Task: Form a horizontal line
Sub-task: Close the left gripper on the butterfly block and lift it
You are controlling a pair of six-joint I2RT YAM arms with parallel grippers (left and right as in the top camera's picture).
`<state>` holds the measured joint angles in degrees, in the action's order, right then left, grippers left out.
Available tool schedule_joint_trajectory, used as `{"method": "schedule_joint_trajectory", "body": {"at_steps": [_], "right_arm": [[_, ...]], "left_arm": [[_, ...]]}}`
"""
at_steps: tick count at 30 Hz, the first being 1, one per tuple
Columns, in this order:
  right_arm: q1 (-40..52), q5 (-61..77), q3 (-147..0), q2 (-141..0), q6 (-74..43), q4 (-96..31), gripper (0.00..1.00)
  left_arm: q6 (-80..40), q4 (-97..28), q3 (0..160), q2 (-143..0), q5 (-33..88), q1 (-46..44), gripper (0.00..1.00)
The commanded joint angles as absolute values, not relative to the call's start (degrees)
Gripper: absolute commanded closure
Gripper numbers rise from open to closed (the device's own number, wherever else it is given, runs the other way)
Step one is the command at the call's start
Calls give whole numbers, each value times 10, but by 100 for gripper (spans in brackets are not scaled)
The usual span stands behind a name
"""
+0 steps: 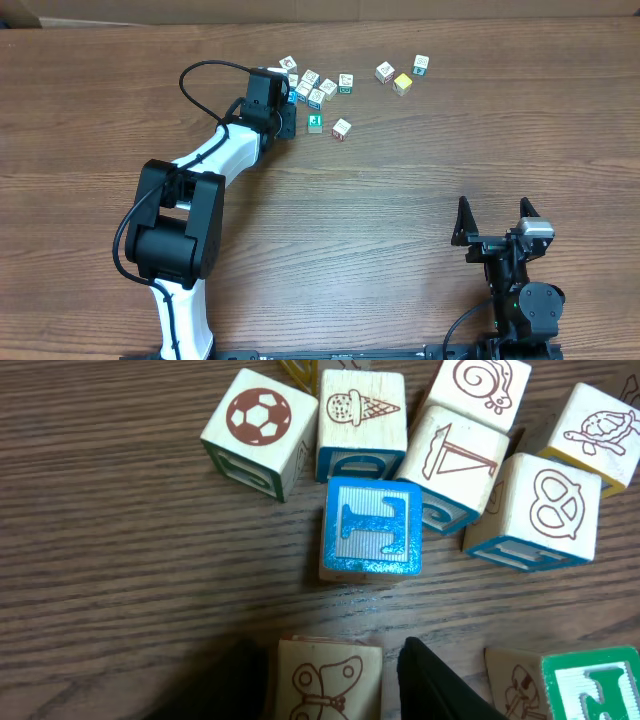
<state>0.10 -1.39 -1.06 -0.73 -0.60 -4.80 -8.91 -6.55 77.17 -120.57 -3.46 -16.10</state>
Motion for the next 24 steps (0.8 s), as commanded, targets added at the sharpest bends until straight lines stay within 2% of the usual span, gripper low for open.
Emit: {"method": "schedule_joint_trajectory", "body": {"at_steps": [1, 4, 7, 19, 24], "right_arm": [[4, -12, -4, -2, -4, -47, 0], [4, -12, -4, -2, -4, -47, 0], [4, -12, -4, -2, -4, -47, 0], [4, -12, -4, -2, -4, -47, 0], [4, -12, -4, -2, -4, -47, 0]], "left_arm": [[-93, -58, 773, -1220, -36, -161, 59], [-93, -48, 773, -1230, -36, -161, 60], [-93, -44, 773, -1232, -36, -161, 66], [-93, -44, 774, -1230, -36, -161, 66], [-93, -55, 774, -1216, -36, -161, 70]]}}
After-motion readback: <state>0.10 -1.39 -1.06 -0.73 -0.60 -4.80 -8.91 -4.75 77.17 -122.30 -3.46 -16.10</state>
